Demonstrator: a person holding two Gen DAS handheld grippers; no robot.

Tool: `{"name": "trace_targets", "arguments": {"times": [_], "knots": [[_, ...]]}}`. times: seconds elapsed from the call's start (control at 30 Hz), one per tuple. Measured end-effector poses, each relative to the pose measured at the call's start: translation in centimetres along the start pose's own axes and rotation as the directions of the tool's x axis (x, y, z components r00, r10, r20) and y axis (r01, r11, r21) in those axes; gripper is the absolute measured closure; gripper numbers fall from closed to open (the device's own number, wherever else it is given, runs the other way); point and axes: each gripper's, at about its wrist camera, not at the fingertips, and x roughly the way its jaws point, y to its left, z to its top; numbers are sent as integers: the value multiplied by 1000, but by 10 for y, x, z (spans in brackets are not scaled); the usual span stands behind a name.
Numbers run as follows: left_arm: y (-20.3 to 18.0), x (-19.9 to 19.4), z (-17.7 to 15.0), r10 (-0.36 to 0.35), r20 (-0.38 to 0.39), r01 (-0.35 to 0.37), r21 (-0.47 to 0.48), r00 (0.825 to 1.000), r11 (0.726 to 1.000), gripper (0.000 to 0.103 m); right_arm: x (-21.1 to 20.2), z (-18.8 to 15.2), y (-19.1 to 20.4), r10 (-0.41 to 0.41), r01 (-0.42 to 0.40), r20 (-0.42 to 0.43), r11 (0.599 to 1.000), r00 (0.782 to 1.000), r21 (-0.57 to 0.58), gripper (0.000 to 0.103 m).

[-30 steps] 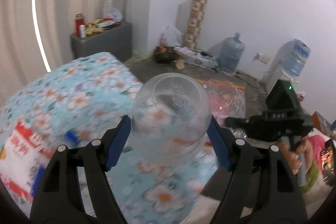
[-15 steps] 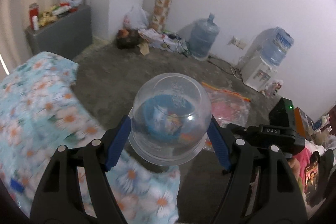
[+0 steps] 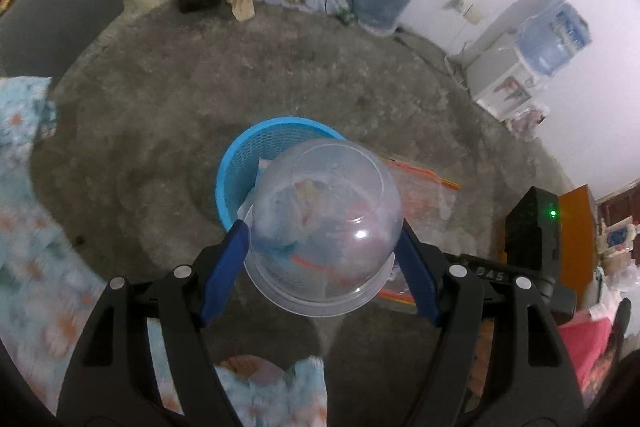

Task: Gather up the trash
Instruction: 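Open the left tool over the wastebasket while the right tool releases the bag, then move both open tools back over the bed toward the remaining trash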

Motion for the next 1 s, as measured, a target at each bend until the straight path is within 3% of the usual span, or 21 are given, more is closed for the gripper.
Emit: {"name": "trace_targets", "arguments": {"times": [0.03, 0.07, 0.1, 0.13, 0.23, 0.33, 0.43, 0.57, 0.77, 0.83, 1.0], "knots": [[0, 15, 6, 4, -19, -4, -4, 1000, 1000, 33, 13, 10, -7, 4, -4, -8, 1000, 1000, 19, 92], [1, 27, 10, 9, -34, -9, -9, 999, 1000, 23, 26, 18, -14, 4, -3, -25, 999, 1000, 36, 75], [3, 44, 15, 20, -50, -21, -18, 999, 1000, 16, 44, 28, -27, -28, 31, -45, 998, 999, 61, 49], [6, 52, 17, 25, -54, -27, -26, 998, 999, 15, 54, 33, -39, -79, 82, -40, 993, 996, 84, 45], [18, 75, 17, 53, -89, -60, -84, 995, 995, 15, 69, 35, -69, -183, 189, -50, 969, 982, 157, 45], [22, 66, 15, 16, -67, -24, -111, 998, 994, 15, 59, 28, -80, -139, 140, -18, 970, 990, 200, 44], [21, 43, 13, 18, -11, -18, -89, 1000, 996, 15, 36, 19, -75, -149, 141, 34, 974, 988, 175, 44], [9, -9, 9, 0, 84, 6, -71, 996, 997, 15, 4, 3, -61, -157, 144, 96, 981, 983, 131, 44], [-15, -112, -22, -42, 231, 51, -35, 972, 998, 15, -31, -30, 9, -178, 195, 165, 977, 970, -89, 40], [-19, -145, -41, -40, 266, 48, -23, 963, 999, 15, -39, -43, 39, -143, 176, 177, 967, 974, -183, 39], [-13, -231, -104, 56, 347, -48, -31, 936, 998, 15, -51, -83, 105, -84, 132, 146, 923, 986, -361, 35]]}}
